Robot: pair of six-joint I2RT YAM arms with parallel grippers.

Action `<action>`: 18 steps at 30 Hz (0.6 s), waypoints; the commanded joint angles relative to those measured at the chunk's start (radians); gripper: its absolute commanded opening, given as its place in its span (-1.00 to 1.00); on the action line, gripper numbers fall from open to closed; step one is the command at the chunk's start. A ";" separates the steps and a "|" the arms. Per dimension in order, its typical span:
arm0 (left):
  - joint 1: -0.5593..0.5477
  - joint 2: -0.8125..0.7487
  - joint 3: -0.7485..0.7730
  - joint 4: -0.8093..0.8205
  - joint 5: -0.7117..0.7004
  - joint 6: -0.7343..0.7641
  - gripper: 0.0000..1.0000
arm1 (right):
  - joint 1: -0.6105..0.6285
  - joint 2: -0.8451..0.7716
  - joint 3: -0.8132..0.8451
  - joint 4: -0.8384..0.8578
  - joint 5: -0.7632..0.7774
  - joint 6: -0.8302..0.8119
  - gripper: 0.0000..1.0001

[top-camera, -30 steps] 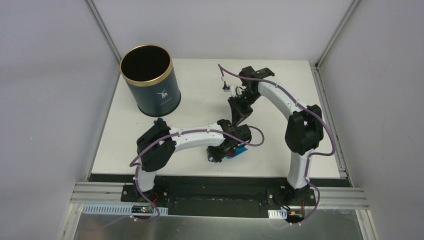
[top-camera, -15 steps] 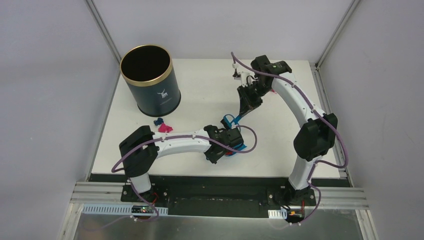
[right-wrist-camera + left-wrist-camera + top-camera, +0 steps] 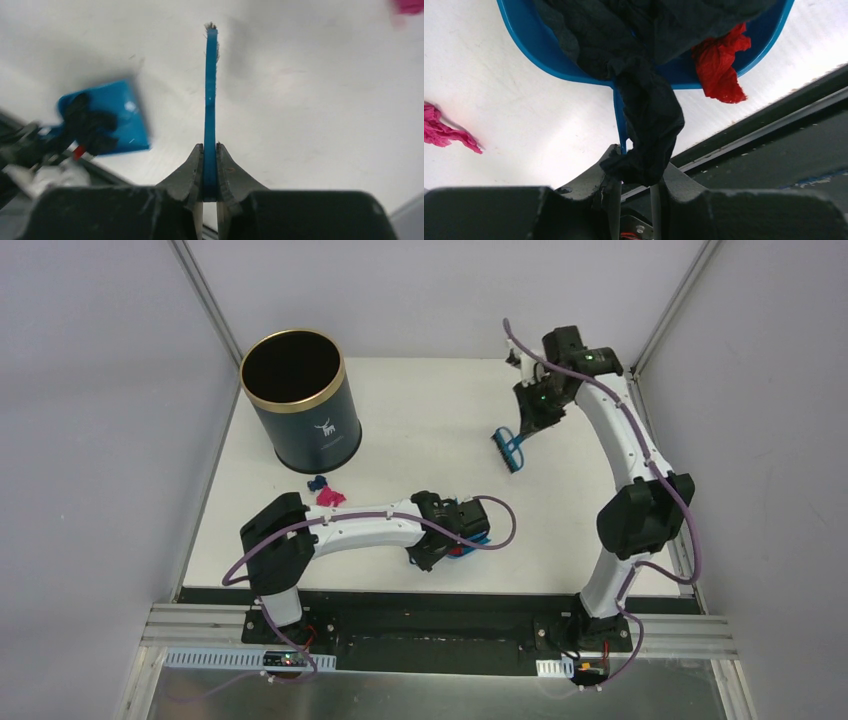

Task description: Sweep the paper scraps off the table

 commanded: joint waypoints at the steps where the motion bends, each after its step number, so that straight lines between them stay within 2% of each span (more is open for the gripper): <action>1: -0.021 0.006 0.097 -0.095 0.025 -0.017 -1.00 | -0.110 0.011 0.098 0.206 0.275 -0.118 -1.00; 8: -0.030 0.048 0.152 -0.140 0.089 -0.049 -1.00 | -0.181 0.287 0.370 0.303 0.485 -0.278 -1.00; 13: -0.031 0.073 0.159 -0.140 0.114 -0.123 -1.00 | -0.195 0.500 0.590 0.332 0.507 -0.436 -1.00; 18: -0.033 0.081 0.181 -0.149 0.117 -0.156 -1.00 | -0.156 0.573 0.571 0.380 0.511 -0.672 -1.00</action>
